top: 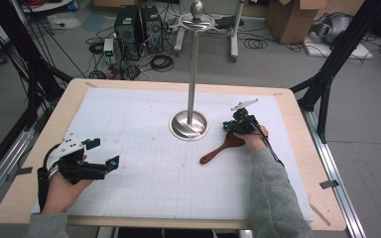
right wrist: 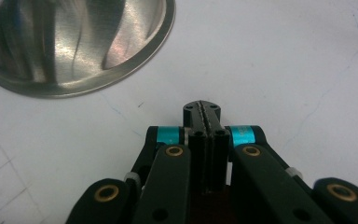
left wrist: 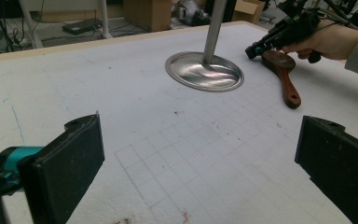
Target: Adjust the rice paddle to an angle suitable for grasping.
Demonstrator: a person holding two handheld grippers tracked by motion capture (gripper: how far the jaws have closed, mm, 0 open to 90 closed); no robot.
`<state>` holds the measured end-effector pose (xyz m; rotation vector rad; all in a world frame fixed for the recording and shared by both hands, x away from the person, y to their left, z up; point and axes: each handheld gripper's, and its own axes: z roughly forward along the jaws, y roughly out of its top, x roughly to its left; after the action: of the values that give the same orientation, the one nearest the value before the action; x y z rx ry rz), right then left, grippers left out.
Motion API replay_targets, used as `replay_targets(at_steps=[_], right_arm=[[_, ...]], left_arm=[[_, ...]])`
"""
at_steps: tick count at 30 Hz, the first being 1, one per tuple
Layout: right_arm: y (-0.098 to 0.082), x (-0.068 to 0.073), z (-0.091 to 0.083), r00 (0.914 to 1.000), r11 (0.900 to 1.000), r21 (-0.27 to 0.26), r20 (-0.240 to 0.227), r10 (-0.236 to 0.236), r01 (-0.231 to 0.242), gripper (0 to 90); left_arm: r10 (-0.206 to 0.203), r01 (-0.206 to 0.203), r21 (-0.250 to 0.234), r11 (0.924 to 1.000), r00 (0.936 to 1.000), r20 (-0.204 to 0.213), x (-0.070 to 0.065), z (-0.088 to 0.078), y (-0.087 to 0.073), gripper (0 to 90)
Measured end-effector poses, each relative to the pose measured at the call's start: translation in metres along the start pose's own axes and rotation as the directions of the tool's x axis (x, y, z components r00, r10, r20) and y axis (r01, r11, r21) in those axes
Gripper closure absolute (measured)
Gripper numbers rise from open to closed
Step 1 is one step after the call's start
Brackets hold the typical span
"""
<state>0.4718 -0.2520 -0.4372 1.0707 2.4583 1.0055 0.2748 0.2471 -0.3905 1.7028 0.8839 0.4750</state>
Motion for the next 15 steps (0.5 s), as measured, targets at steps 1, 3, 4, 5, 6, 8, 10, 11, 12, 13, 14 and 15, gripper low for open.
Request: replay_targets(at_steps=[1, 3, 4, 5, 6, 8, 10, 11, 12, 13, 14, 15], right_arm=[[0.0, 0.0, 0.0, 1.0, 1.0, 0.002, 0.002, -0.001, 0.001, 89.7], [0.0, 0.001, -0.001, 1.0, 1.0, 0.006, 0.005, -0.002, 0.002, 89.7], [0.0, 0.001, -0.001, 1.0, 1.0, 0.009, 0.003, 0.001, -0.001, 89.8], [0.0, 0.001, -0.002, 1.0, 1.0, 0.015, 0.001, 0.003, -0.003, 89.7], [-0.001, 0.001, -0.003, 1.0, 1.0, 0.019, 0.001, -0.001, 0.001, 89.7], [-0.001, 0.001, -0.004, 0.9999, 1.0, 0.028, -0.007, 0.009, -0.009, 89.8], [-0.002, 0.001, -0.006, 0.9997, 0.999, 0.039, -0.014, 0.021, -0.021, 89.7], [-0.002, 0.001, -0.007, 0.9998, 0.999, 0.041, -0.015, 0.012, -0.011, 89.7], [-0.003, 0.002, -0.008, 0.9998, 0.999, 0.049, -0.017, 0.014, -0.013, 89.7], [-0.003, 0.002, -0.009, 0.9998, 0.998, 0.057, -0.016, 0.015, -0.014, 89.7], [-0.003, 0.003, -0.01, 0.9998, 0.998, 0.063, -0.014, 0.014, -0.013, 89.7], [-0.004, 0.004, -0.011, 0.9999, 0.998, 0.065, -0.012, 0.011, -0.01, 89.7]], left_arm=[[0.001, -0.001, 0.0, 1.0, 1.0, -0.001, 0.0, 0.0, 0.0, 1.8], [-0.001, 0.001, 0.0, 1.0, 1.0, 0.0, 0.001, 0.0, 0.0, 1.7], [-0.002, 0.002, 0.001, 1.0, 1.0, -0.002, 0.002, 0.0, 0.0, 1.8], [-0.004, 0.004, 0.002, 1.0, 1.0, -0.002, 0.002, 0.001, 0.0, 1.7], [-0.006, 0.006, 0.002, 1.0, 1.0, -0.001, 0.002, 0.001, 0.0, 1.7], [-0.005, 0.005, 0.005, 1.0, 1.0, 0.003, 0.002, 0.003, 0.0, 1.7], [-0.002, 0.002, 0.01, 0.9999, 0.9999, 0.011, 0.001, 0.005, 0.0, 1.8], [-0.001, 0.001, 0.01, 1.0, 0.9999, 0.013, 0.001, 0.007, 0.001, 1.7], [-0.002, 0.002, 0.008, 1.0, 0.9999, 0.015, 0.001, 0.008, 0.001, 1.7], [0.001, -0.002, 0.008, 1.0, 0.9998, 0.018, 0.001, 0.009, 0.002, 1.7], [0.001, -0.001, 0.006, 1.0, 0.9998, 0.021, 0.0, 0.01, 0.003, 1.8], [0.0, 0.0, 0.006, 1.0, 0.9997, 0.023, 0.0, 0.01, 0.003, 1.7]])
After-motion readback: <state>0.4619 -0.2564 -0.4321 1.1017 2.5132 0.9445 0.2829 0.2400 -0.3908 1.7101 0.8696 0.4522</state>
